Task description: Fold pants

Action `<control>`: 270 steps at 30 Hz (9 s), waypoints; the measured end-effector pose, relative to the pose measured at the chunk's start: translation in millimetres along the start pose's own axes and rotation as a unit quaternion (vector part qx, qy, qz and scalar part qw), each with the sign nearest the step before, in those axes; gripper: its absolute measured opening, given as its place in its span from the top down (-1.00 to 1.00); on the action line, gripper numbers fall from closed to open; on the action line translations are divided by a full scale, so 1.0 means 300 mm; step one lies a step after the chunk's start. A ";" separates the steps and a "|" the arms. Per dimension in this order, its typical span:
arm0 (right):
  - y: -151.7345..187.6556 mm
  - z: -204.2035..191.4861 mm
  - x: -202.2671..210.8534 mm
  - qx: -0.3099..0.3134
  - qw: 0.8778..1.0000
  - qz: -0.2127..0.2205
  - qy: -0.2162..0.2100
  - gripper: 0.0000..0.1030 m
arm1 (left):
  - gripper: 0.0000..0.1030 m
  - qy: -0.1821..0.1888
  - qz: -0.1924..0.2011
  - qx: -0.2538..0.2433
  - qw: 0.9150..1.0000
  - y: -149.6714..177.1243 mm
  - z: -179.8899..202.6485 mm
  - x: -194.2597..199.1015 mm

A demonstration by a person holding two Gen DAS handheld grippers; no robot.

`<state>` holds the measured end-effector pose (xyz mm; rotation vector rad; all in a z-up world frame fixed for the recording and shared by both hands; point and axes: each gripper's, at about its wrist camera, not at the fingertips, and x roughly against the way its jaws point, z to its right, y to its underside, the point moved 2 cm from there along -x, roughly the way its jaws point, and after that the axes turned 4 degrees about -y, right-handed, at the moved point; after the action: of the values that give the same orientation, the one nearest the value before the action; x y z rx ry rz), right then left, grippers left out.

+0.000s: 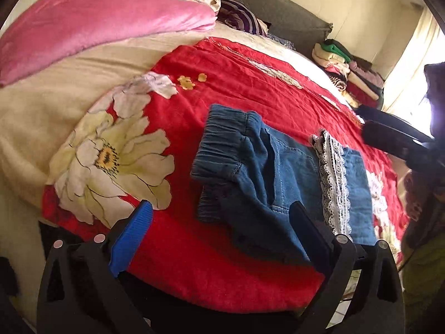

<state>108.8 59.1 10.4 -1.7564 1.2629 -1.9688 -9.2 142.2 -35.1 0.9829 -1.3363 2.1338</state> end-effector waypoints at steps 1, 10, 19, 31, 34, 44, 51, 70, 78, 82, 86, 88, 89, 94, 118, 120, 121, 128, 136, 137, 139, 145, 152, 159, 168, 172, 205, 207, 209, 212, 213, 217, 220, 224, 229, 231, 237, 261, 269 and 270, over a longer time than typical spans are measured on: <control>-0.012 -0.003 -0.025 0.002 1.000 -0.008 -0.008 -0.82 | -0.88 0.010 -0.003 0.010 1.000 0.001 -0.010 -0.010; -0.093 -0.035 -0.244 0.047 0.992 -0.090 -0.073 -0.82 | -0.07 0.060 -0.033 0.017 0.998 0.026 -0.002 -0.108; -0.083 -0.068 -0.449 0.049 0.979 -0.160 -0.115 -0.82 | -0.07 0.066 -0.036 0.016 0.997 0.027 -0.011 -0.133; -0.043 -0.026 -0.382 0.005 0.975 -0.103 -0.199 0.39 | -0.47 0.065 -0.033 0.011 0.997 0.018 -0.002 -0.114; -0.036 0.006 -0.305 -0.005 0.975 -0.071 -0.209 0.44 | -0.66 0.074 -0.027 0.009 0.997 0.013 0.010 -0.091; 0.037 0.129 -0.025 -0.021 0.975 0.022 -0.218 0.44 | -0.73 0.115 -0.025 -0.044 0.992 0.016 0.177 -0.072; 0.086 0.203 0.104 -0.027 0.977 0.064 -0.201 0.42 | -0.59 0.175 -0.044 -0.059 0.982 0.001 0.332 -0.111; 0.499 0.430 0.207 -0.162 0.986 0.045 -0.024 -0.17 | -0.51 0.171 -0.084 -0.230 0.954 0.197 0.618 -0.181; 0.525 0.424 0.259 -0.125 0.991 0.019 0.043 -0.19 | -0.51 0.158 -0.020 -0.223 0.962 0.129 0.542 -0.036; 0.434 0.418 0.301 -0.105 0.993 0.046 0.033 -0.17 | 0.26 0.115 -0.015 -0.195 0.974 0.070 0.481 -0.055; 0.331 0.387 0.214 -0.065 0.998 0.012 0.012 0.22 | 0.61 0.113 -0.046 -0.213 0.969 0.110 0.508 -0.107; 0.292 0.394 0.155 -0.062 0.998 -0.008 0.007 0.30 | 0.74 0.115 -0.055 -0.237 0.963 0.148 0.540 -0.114; 0.280 0.401 0.129 -0.064 0.998 -0.016 -0.004 0.30 | 0.74 0.110 -0.056 -0.253 0.959 0.170 0.558 -0.117; 0.303 0.402 -0.012 -0.049 0.995 -0.086 -0.028 0.90 | 0.74 0.108 -0.068 -0.282 0.951 0.213 0.590 -0.141; 0.294 0.359 0.115 -0.065 0.992 0.014 0.103 0.17 | 0.69 0.116 -0.073 -0.263 0.955 0.220 0.578 -0.141; 0.297 0.354 0.152 -0.069 0.991 0.028 0.107 -0.02 | 0.69 0.115 -0.073 -0.263 0.955 0.221 0.580 -0.141; 0.301 0.348 0.175 -0.071 0.991 0.036 0.110 -0.07 | 0.69 0.115 -0.073 -0.264 0.955 0.223 0.581 -0.140; 0.337 0.322 0.268 -0.081 0.988 0.063 0.116 -0.30 | 0.62 0.114 -0.073 -0.269 0.953 0.230 0.584 -0.134; 0.383 0.303 0.354 -0.103 0.983 0.090 0.122 -0.52 | 0.39 0.121 -0.073 -0.272 0.952 0.239 0.599 -0.108; 0.387 0.300 0.366 -0.105 0.982 0.093 0.123 -0.53 | 0.35 0.123 -0.073 -0.272 0.952 0.240 0.601 -0.100; 0.397 0.292 0.391 -0.108 0.981 0.101 0.125 -0.61 | 0.24 0.125 -0.070 -0.273 0.951 0.241 0.604 -0.084; 0.428 0.274 0.454 -0.115 0.976 0.118 0.139 -0.70 | -0.14 0.126 -0.054 -0.262 0.955 0.220 0.595 -0.032; 0.466 0.259 0.515 -0.120 0.972 0.129 0.154 -0.75 | -0.63 0.096 -0.007 -0.249 0.964 0.165 0.573 0.039; 0.470 0.243 0.554 -0.119 0.970 0.142 0.158 -0.78 | -0.72 0.073 0.024 -0.243 0.967 0.124 0.559 0.082; 0.484 0.232 0.556 -0.123 0.969 0.138 0.162 -0.81 | -0.91 0.044 0.039 -0.205 0.977 0.063 0.476 0.090; 0.518 0.258 0.534 -0.144 0.968 0.126 0.162 -0.81 | -0.91 0.031 0.038 -0.175 0.983 0.015 0.417 0.055; 0.613 0.423 0.158 -0.273 0.961 0.044 -0.024 0.68 | 0.24 0.092 -0.056 -0.182 0.977 0.004 0.598 -0.332; 0.595 0.389 0.184 -0.250 0.967 0.052 -0.002 0.86 | 0.36 0.098 -0.047 -0.184 0.977 -0.001 0.601 -0.302; 0.577 0.373 0.208 -0.235 0.970 0.061 0.011 0.86 | 0.41 0.102 -0.037 -0.189 0.976 -0.007 0.613 -0.269; 0.548 0.345 0.233 -0.210 0.975 0.067 0.022 0.86 | 0.45 0.107 -0.029 -0.192 0.975 -0.020 0.625 -0.243; 0.541 0.343 0.237 -0.206 0.976 0.068 0.023 0.86 | 0.46 0.109 -0.027 -0.191 0.975 -0.025 0.627 -0.234; 0.481 0.333 0.263 -0.182 0.979 0.080 0.032 0.86 | 0.46 0.104 -0.011 -0.193 0.976 -0.059 0.632 -0.202; 0.430 0.343 0.261 -0.167 0.982 0.084 0.038 0.86 | 0.46 0.099 -0.006 -0.187 0.977 -0.100 0.625 -0.199; 0.366 0.361 0.246 -0.151 0.984 0.086 0.043 0.86 | 0.48 0.089 0.000 -0.184 0.979 -0.157 0.625 -0.216; 0.294 0.406 0.217 -0.139 0.985 0.085 0.054 0.86 | 0.49 0.079 0.008 -0.181 0.980 -0.237 0.632 -0.248; 0.273 0.423 0.208 -0.140 0.985 0.087 0.057 0.86 | 0.49 0.076 0.012 -0.183 0.980 -0.264 0.638 -0.264; 0.228 0.486 0.167 -0.146 0.983 0.087 0.063 0.86 | 0.49 0.076 0.015 -0.176 0.981 -0.329 0.639 -0.322; 0.352 0.653 -0.029 -0.225 0.965 -0.018 0.129 0.35 | 0.05 0.034 -0.029 -0.145 0.988 -0.300 0.539 -0.519; 0.351 0.643 0.007 -0.228 0.964 -0.005 0.137 0.12 | 0.02 0.031 -0.025 -0.152 0.988 -0.299 0.545 -0.504; 0.351 0.641 0.014 -0.229 0.964 -0.003 0.138 0.06 | 0.01 0.031 -0.025 -0.151 0.988 -0.299 0.544 -0.501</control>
<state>240.4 -93.4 -76.4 -1.7002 1.9406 -2.1042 204.8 36.0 -50.1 0.8099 -1.5308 1.8387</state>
